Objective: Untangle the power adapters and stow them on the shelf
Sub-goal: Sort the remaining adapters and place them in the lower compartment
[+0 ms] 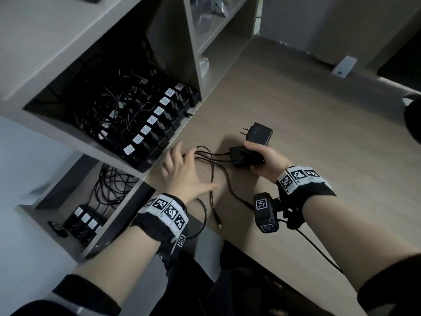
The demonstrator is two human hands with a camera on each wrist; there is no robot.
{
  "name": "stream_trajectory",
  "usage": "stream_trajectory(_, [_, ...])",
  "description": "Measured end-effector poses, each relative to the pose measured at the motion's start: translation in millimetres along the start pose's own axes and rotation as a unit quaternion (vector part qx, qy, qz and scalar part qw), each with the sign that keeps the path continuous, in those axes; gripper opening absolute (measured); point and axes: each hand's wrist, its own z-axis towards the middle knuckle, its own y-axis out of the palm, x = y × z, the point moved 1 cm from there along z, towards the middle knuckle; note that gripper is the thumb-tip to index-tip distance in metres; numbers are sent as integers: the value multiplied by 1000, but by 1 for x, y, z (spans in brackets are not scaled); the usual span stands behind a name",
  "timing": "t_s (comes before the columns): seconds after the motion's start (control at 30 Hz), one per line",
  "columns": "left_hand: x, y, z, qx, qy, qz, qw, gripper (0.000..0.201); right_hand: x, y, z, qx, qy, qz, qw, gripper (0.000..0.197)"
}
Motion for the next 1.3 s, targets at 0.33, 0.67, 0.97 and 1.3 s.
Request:
stream_trajectory(0.33, [-2,21,-12,-19,-9,-44,999,74,17,18,-17,-16,-67,-31,997,53])
stream_trajectory(0.67, [-42,38,-31,-10,49,-164,985,53,61,31,-52,-38,-44,-53,997,61])
stream_trajectory(0.97, [-147,1,-78,35,-58,-415,907,24,110,123,-101,-138,-29,-64,988,48])
stream_trajectory(1.3, [-276,-102,-105,202,-33,-427,881,23,125,279,-143,-207,-175,-177,946,45])
